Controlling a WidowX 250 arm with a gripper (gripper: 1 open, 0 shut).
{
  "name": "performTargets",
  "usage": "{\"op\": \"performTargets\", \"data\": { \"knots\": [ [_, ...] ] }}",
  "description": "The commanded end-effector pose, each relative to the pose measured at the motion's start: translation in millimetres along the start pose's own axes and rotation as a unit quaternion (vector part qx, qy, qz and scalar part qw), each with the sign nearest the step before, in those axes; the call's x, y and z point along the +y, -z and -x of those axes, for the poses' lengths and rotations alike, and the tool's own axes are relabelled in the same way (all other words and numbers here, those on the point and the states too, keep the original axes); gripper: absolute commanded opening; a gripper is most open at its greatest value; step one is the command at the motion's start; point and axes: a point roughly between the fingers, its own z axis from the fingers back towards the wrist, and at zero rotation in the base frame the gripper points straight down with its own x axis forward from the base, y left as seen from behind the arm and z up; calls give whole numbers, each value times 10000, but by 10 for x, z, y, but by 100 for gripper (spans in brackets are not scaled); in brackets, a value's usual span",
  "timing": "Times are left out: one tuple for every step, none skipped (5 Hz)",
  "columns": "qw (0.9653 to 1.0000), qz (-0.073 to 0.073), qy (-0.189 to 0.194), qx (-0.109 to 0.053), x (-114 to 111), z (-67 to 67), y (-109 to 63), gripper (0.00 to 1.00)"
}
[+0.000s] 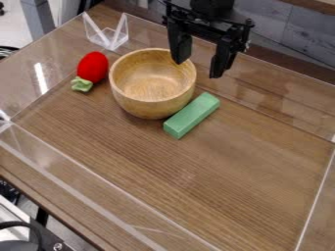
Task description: Move the red fruit to the right
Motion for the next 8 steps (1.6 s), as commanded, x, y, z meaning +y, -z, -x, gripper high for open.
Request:
{"op": "performTargets", "data": {
  "knots": [
    [9994, 44, -325, 108, 112, -11, 47, 100],
    [9976, 112, -677, 111, 335, 0, 76, 100],
    [9978, 116, -657, 31, 830, -6, 95, 100],
    [9985, 115, -531, -106, 1309, 5, 123, 100],
    [9985, 97, -526, -147, 1718, -25, 202, 100],
    [9972, 140, -711, -166, 1894, -26, 360, 100],
    [9959, 240, -858, -176, 1967, -76, 496, 0],
    [9964, 290, -774, -190, 1973, -70, 446, 100]
  ]
}}
